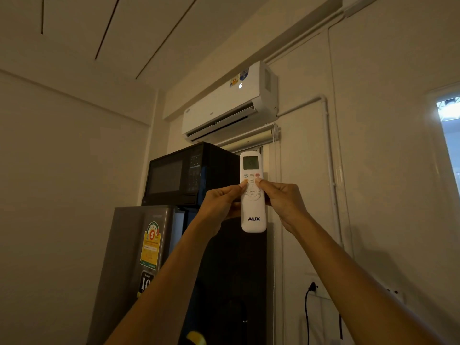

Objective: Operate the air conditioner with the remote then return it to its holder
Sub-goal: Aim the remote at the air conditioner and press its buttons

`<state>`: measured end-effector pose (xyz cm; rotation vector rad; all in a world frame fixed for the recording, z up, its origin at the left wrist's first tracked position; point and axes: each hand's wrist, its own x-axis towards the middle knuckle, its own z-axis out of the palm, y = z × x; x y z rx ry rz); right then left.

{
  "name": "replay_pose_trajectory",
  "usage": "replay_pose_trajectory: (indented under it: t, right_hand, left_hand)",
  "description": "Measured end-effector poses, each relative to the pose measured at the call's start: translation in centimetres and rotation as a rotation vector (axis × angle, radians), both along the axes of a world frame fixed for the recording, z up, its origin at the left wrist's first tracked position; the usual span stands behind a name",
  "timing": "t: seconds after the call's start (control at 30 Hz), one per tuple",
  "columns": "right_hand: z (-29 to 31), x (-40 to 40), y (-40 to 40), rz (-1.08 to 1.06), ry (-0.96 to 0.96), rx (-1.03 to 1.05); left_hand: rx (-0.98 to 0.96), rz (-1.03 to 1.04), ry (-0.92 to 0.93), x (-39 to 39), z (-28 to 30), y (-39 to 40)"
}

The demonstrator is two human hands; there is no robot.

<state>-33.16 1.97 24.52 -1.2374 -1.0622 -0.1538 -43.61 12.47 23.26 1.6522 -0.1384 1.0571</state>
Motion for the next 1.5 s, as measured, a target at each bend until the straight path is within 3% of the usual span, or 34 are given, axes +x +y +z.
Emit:
replay_pose_trajectory:
  t: [1.5]
  right_hand:
    - [-0.30, -0.22, 0.85, 0.002, -0.029, -0.015]
  left_hand:
    - [-0.016, -0.012, 0.008, -0.28, -0.07, 0.91]
